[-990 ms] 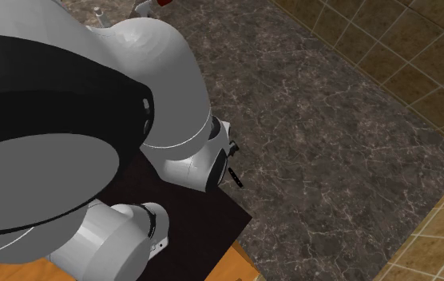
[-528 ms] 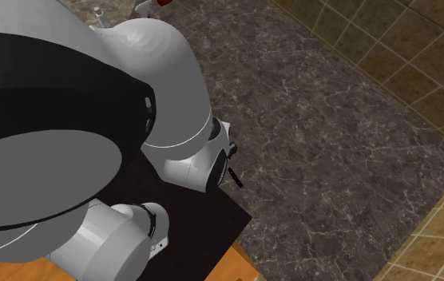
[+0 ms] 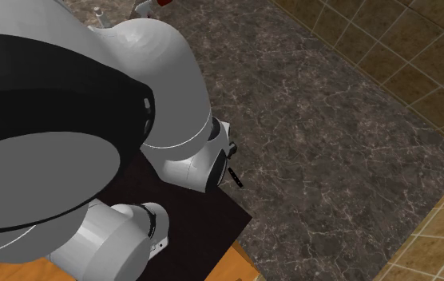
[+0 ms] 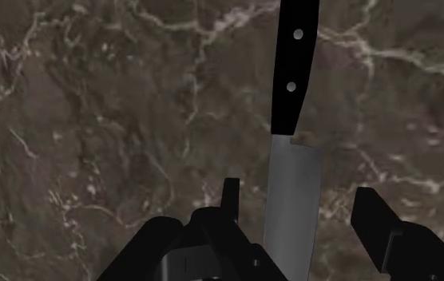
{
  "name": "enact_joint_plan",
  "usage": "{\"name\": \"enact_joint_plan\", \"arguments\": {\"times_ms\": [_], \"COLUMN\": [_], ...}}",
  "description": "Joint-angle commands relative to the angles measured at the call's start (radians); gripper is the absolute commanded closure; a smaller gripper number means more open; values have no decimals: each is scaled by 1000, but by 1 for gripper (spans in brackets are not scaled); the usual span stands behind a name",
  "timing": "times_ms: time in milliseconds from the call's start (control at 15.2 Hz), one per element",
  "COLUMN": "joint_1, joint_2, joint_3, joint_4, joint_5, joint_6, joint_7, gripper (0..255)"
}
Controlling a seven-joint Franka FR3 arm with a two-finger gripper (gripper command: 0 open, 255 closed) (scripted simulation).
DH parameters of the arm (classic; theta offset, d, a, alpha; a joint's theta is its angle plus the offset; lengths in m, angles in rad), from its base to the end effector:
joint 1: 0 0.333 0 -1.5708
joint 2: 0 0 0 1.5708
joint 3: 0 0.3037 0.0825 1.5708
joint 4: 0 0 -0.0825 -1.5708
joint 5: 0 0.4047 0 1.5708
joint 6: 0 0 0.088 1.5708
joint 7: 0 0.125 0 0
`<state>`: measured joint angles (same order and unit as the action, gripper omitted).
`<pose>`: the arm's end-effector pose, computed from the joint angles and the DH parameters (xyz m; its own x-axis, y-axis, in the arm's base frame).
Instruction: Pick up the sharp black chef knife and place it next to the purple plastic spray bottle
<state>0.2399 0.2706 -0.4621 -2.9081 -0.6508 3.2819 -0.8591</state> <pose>0.3141 -0.0314 0.0843 0.2611 0.9649 -0.0283 0.9609 -0.2570 0.1032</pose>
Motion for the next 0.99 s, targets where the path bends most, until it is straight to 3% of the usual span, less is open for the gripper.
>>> {"name": "enact_joint_plan", "arguments": {"times_ms": [0,330,528,726,924], "joint_1": [1,-105,-190,-199,-170], "joint_2": [5,-141,-227,-310,-390], "joint_3": [0,91,192,227,209], "joint_4": [4,-28,-53,-74,-85], "joint_5": [1,0,93,204,254], "joint_6": [1,-117,-183,-247,-316], "joint_7": [0,-29,-112,-202,-243], "gripper": [255,255,255,255,255]}}
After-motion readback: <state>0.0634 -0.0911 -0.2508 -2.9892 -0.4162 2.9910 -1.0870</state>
